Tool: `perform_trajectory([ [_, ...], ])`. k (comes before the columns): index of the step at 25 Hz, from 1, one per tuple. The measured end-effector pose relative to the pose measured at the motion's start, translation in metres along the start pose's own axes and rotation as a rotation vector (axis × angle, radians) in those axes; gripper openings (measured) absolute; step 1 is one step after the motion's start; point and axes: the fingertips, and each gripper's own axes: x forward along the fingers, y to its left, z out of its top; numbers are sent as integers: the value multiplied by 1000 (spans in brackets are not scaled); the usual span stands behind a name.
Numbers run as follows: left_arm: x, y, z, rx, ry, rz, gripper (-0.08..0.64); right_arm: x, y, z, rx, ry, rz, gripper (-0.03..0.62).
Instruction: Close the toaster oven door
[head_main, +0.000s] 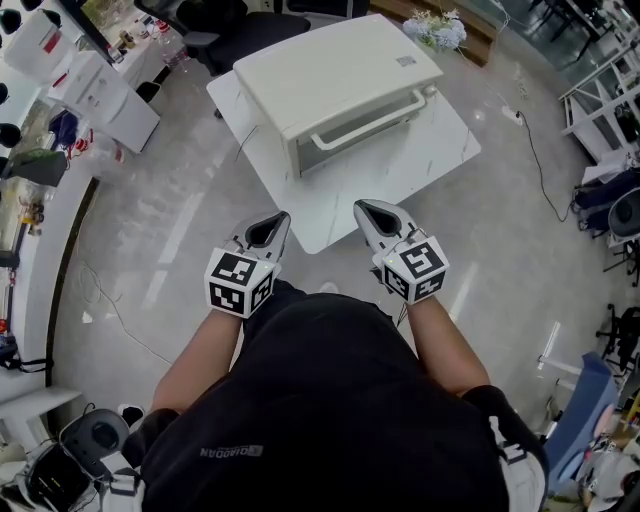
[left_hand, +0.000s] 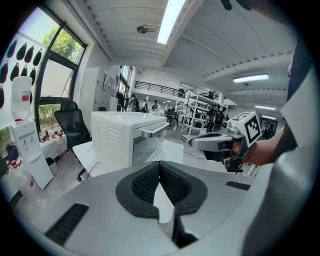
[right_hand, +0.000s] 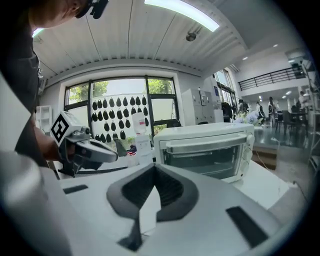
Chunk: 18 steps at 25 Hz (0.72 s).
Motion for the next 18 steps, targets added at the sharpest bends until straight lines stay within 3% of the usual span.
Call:
perform_trajectory([
  [18, 1, -3, 1, 22, 19, -4, 3, 4, 4, -1, 4, 6, 21, 2],
])
